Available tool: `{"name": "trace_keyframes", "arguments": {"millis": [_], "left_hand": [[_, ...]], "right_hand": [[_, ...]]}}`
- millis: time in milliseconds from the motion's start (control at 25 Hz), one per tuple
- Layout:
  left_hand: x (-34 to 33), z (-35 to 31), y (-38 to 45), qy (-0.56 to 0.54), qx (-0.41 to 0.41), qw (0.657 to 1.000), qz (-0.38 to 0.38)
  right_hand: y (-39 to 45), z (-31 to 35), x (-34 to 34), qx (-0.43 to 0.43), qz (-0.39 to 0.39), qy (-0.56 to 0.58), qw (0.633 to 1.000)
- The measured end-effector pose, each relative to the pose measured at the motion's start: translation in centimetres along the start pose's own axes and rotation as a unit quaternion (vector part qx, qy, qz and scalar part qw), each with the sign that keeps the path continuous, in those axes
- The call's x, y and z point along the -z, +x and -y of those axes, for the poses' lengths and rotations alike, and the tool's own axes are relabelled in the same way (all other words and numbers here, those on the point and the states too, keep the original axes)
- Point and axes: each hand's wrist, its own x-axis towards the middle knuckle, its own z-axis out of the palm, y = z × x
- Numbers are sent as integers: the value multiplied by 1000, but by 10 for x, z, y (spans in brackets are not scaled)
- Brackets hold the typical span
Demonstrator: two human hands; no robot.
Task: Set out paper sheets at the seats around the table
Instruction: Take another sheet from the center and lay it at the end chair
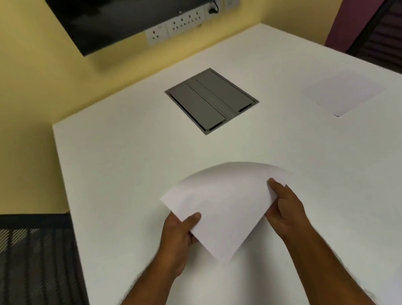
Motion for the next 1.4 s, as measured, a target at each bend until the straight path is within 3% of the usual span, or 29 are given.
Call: {"name": "trace_keyframes", "arguments": {"millis": [200, 360, 600, 840, 1000, 1200, 1400], "left_hand": [[43, -2, -70, -23, -11, 998, -49], [71, 8, -124, -162, -15, 979, -126], [105, 59, -193, -209, 86, 965, -133], [166, 57, -167, -197, 108, 963, -151], [197, 64, -136, -208, 151, 945, -203], [212, 62, -107, -195, 181, 938, -221], [221, 63, -84, -181, 185, 931, -259]], "right_hand": [[-45, 0, -3, -13, 39, -70, 997], [-87, -27, -8, -14, 68, -159, 985], [-125, -80, -17, 7, 30, -256, 966], [-116, -123, -31, 25, -6, -387, 922], [-104, -149, -37, 9, -38, -428, 903], [-82, -163, -51, 1, -76, -452, 889], [-46, -168, -76, 22, -70, -536, 841]]}}
